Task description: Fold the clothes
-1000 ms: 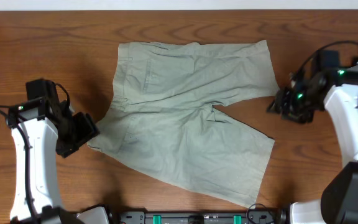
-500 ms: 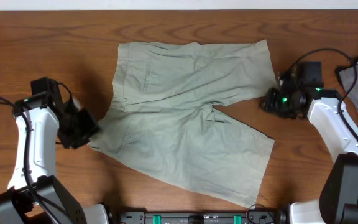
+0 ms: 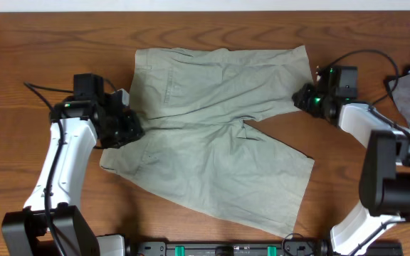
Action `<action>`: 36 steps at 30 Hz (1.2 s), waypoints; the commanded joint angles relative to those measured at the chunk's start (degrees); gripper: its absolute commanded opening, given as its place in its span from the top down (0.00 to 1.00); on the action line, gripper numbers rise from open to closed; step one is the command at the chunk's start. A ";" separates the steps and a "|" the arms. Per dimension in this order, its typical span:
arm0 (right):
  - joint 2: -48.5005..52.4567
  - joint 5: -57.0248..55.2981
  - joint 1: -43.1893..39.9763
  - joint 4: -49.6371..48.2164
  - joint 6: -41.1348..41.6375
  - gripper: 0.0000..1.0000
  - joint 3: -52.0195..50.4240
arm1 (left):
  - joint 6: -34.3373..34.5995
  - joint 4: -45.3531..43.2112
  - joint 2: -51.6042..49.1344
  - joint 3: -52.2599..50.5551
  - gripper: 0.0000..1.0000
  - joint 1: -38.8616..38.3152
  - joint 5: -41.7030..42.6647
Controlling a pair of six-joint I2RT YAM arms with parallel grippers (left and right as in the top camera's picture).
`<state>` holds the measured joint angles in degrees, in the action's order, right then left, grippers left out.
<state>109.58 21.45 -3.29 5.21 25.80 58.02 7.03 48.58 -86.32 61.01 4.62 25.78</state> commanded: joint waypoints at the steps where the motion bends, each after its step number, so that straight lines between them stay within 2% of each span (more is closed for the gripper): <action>1: 1.90 0.28 0.52 0.07 1.62 0.88 1.11 | -0.79 0.11 -0.04 -0.26 0.79 -0.48 0.59; 6: 2.56 -7.41 0.70 14.14 -1.16 0.89 1.14 | -0.79 -0.02 -0.04 -0.26 0.79 -0.48 0.59; 12: 2.51 -15.61 1.68 35.82 -3.58 0.97 1.11 | -0.79 -0.11 -0.04 -0.26 0.79 -0.48 0.59; 16: 1.38 -14.95 3.10 42.73 -5.75 0.98 1.14 | -0.79 -0.13 -0.04 -0.24 0.79 -0.48 0.59; 20: -5.18 -12.17 3.08 40.94 -10.56 0.98 1.77 | -0.79 -0.11 -0.04 -0.24 0.78 -0.48 0.59; 21: -7.43 -12.17 2.71 40.00 -10.43 0.98 2.32 | -0.79 -0.11 -0.04 -0.24 0.78 -0.48 0.59; 23: -11.19 -12.22 1.51 37.20 -10.05 0.90 3.41 | -0.79 -0.09 -0.04 -0.24 0.78 -0.48 0.59; 27: -14.64 -12.17 -1.88 30.23 -7.32 0.90 4.98 | -0.79 -0.28 -0.04 -0.24 0.78 -0.48 0.59; 31: -12.33 -10.73 -3.26 24.24 -5.66 0.91 4.98 | -0.79 -0.79 -0.04 -0.24 0.78 -0.48 0.59; 36: -4.17 -6.47 -3.02 16.28 -2.40 0.95 4.98 | -0.79 -1.20 -0.04 -0.24 0.78 -0.48 0.61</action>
<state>100.49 12.25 -6.48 23.53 19.90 63.05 7.03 47.46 -86.32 61.01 4.27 25.78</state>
